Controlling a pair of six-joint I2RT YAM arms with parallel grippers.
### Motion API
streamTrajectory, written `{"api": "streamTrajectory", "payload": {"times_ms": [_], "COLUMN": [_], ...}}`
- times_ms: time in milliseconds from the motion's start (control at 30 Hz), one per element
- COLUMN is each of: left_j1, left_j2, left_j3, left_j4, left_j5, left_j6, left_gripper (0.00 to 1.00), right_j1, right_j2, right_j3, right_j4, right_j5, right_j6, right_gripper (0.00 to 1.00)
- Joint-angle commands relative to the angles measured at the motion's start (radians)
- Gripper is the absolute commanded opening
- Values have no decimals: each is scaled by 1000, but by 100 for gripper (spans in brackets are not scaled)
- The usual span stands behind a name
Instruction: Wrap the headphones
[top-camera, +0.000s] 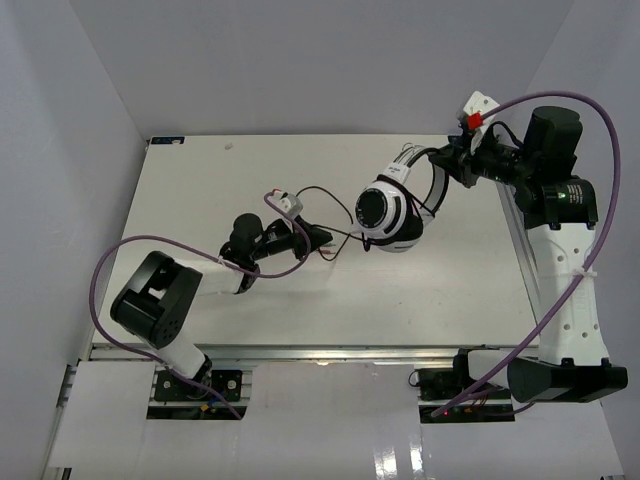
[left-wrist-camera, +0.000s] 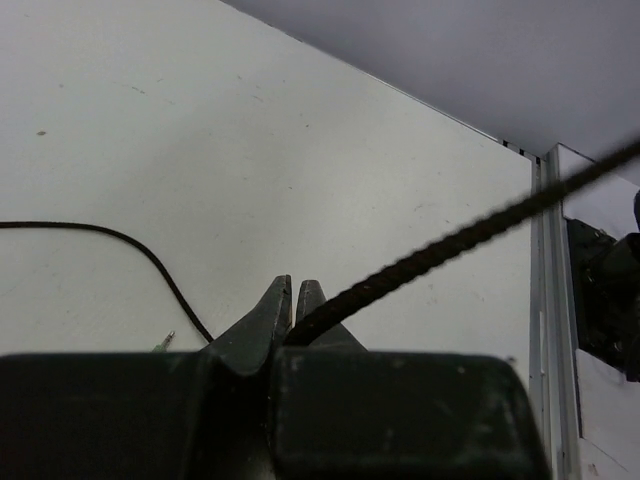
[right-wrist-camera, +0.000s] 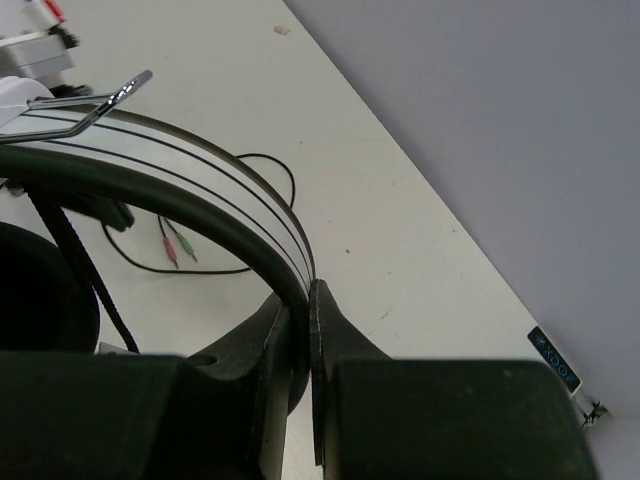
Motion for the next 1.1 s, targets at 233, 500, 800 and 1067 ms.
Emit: {"api": "streamTrajectory", "payload": {"times_ms": [233,500,800,1067], "left_j1": [-64,-147,-176,-193], "left_j2": [48,-17,63,187], "left_j3": [82,79,102,186], "left_j4": [-94,-33,-205,-291], "left_j5": [205,213,199,126], "left_j6": [-30,-68,33,89], "left_gripper": [0,0,0,0], "right_j1": [18,79,82,75], "right_j2": [33,52,103,86], "right_j3": [18,-27,-23,-17], "right_j4": [200,328,404,532], "right_j5": [-31,253,123,-133], "right_j6": [483,513,707,887], "right_gripper": [8,8,8,8]}}
